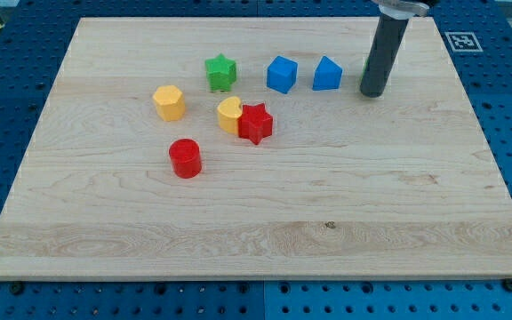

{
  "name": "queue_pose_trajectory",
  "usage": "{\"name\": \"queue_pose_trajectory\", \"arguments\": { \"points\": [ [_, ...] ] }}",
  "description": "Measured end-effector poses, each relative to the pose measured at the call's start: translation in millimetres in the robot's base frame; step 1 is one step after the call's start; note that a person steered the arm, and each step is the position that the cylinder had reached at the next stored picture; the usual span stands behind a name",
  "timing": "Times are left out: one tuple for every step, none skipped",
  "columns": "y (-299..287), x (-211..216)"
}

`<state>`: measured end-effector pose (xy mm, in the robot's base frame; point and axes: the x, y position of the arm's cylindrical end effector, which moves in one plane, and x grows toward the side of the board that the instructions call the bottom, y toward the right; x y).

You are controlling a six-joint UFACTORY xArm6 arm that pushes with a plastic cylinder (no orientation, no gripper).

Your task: Move the red circle to the bottom left of the yellow hexagon

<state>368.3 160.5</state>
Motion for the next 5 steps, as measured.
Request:
{"name": "queue_pose_trajectory", "arguments": {
  "points": [
    [0.0, 24.6],
    [-1.6, 38.4],
    [-8.6, 38.4],
    [-43.6, 38.4],
    [-85.1, 37.2]
  ]
}}
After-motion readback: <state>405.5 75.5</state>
